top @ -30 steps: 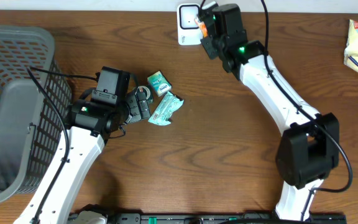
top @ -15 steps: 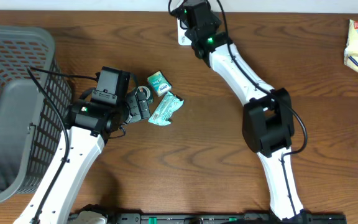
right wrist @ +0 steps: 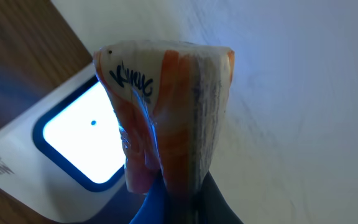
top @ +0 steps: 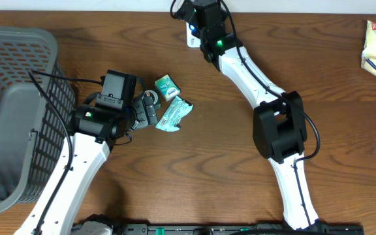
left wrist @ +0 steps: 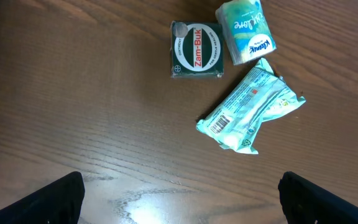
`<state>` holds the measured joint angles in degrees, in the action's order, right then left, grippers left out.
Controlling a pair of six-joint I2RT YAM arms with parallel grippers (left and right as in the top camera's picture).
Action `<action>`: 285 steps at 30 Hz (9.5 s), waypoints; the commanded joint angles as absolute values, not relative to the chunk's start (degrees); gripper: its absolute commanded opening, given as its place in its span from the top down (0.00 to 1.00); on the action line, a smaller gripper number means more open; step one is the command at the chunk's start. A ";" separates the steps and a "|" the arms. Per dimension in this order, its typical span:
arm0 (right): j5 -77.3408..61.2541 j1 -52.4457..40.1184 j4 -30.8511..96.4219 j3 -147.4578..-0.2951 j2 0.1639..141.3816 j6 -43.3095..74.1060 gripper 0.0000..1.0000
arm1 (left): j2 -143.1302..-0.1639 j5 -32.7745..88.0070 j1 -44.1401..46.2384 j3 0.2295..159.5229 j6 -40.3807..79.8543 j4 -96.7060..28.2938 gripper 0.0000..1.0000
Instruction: Scan the item barcode
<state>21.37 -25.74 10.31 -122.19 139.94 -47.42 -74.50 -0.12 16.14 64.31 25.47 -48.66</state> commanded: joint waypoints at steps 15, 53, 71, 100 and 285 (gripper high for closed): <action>23.83 -24.91 11.57 -123.70 141.95 -50.26 0.99 | -74.37 -0.23 16.05 65.06 25.54 -48.82 0.02; 16.49 13.78 49.63 -123.59 134.80 -8.62 0.01 | -74.37 -0.23 16.05 65.06 25.54 -48.82 0.02; -41.52 2.92 68.45 -123.50 134.82 -8.71 0.01 | -74.37 -0.23 16.05 65.06 25.54 -48.82 0.02; -9.32 -32.36 54.33 -122.96 135.74 13.26 0.75 | -74.37 -0.23 16.05 65.06 25.54 -48.82 0.02; -7.01 -23.09 80.34 -115.96 135.22 3.70 0.99 | -74.37 -0.23 16.05 65.06 25.54 -48.82 0.02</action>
